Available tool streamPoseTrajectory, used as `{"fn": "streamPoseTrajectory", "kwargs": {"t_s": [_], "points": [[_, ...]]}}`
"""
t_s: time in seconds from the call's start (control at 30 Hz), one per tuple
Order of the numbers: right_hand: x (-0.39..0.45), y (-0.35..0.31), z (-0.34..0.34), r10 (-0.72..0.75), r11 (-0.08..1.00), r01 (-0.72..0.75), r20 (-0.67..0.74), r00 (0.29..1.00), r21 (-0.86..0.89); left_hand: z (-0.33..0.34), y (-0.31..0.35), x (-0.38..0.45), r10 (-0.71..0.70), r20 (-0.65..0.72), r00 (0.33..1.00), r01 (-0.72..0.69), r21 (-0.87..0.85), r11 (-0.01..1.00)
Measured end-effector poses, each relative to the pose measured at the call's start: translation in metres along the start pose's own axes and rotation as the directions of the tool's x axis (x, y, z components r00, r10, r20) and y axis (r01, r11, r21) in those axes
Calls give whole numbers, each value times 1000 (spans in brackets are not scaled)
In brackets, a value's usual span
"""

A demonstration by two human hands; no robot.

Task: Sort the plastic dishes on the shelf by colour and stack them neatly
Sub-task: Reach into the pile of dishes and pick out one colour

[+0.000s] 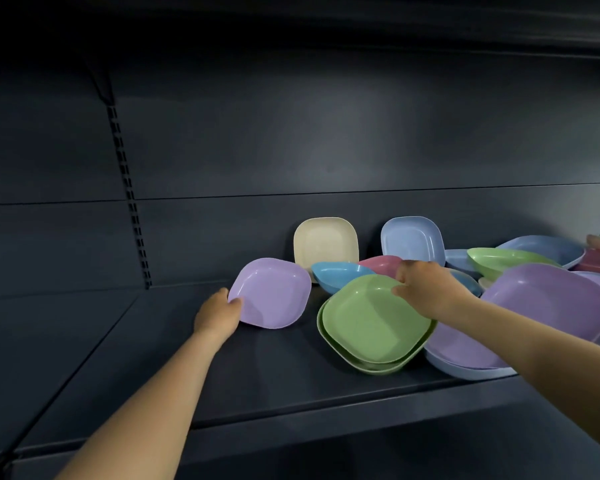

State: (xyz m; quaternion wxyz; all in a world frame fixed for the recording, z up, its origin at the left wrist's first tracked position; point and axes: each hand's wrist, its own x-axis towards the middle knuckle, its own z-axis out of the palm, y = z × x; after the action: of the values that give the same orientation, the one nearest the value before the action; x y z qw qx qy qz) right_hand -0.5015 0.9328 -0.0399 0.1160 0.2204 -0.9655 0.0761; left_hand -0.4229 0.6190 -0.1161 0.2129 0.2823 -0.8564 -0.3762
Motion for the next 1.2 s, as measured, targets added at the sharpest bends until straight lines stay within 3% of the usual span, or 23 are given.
{"fn": "streamPoseTrajectory", "kwargs": {"t_s": [0.2,0.53,0.77,0.97,1.07,1.2], "points": [[-2,-2,-1,31,982,-30,-6,999,185,-2,0,-2,3,-56,998,-14,-193,981],[1,-11,-3,-2,999,0,-41,999,-49,-4,4,-5,-14,-89,996,-7,-236,972],[7,-17,-12,46,986,-27,-110,993,164,-12,7,-12,-72,-93,993,30,-390,920],[11,-30,-31,102,957,-50,-171,980,284,-39,12,-35,-150,-4,989,113,-637,762],[11,-48,-40,131,921,-22,-256,958,389,-75,1,-39,-176,35,984,149,-705,693],[6,-103,-52,180,858,-13,-276,944,514,-141,-24,-46,-195,-25,980,120,-713,691]]}}
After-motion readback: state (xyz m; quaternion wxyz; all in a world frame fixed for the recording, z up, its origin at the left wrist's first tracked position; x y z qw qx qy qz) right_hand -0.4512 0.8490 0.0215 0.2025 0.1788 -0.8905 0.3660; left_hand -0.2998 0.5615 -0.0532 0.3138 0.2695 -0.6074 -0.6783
